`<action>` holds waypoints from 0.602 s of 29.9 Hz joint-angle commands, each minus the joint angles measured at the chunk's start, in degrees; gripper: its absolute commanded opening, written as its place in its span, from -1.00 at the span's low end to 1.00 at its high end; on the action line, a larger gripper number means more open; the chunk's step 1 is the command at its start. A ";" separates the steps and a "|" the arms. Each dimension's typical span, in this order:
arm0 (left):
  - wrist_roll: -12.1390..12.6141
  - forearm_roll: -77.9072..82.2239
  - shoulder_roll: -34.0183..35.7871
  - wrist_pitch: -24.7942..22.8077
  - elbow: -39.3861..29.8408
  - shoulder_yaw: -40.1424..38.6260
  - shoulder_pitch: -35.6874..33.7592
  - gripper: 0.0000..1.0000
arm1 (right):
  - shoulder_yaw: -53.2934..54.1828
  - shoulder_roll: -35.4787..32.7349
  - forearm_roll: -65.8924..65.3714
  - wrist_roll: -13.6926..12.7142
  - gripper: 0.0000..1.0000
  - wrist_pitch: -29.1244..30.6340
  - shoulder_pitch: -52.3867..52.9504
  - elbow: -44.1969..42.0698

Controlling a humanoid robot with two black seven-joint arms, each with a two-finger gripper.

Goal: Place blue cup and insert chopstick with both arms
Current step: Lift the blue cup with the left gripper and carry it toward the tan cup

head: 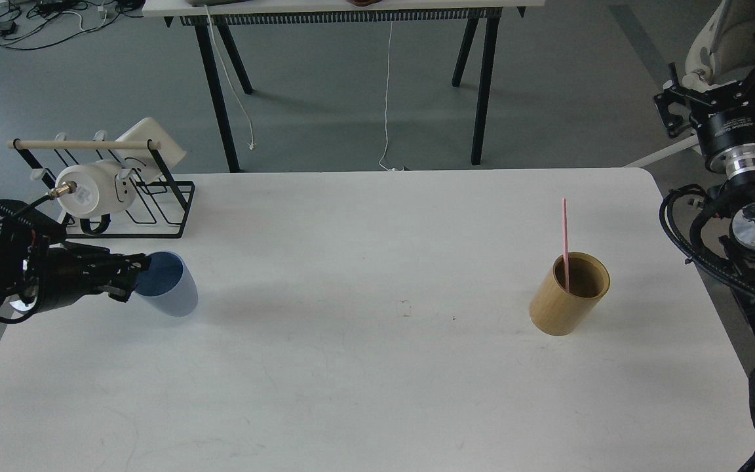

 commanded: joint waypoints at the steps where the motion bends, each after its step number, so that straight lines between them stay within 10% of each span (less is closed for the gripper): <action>1: 0.27 0.00 -1.36 -6.21 -4.07 -0.09 -5.71 -0.99 | 0.15 -0.97 0.00 0.03 0.98 0.00 -0.15 0.04; 9: 6.15 4.73 -19.01 -10.76 -4.96 1.14 -16.00 -0.99 | -0.03 -1.94 0.00 -0.06 0.98 0.00 0.20 0.04; 18: 6.60 6.17 -39.50 -10.76 -4.34 7.19 -16.10 -0.99 | -1.26 -1.24 -0.09 -0.23 0.98 0.00 6.88 0.48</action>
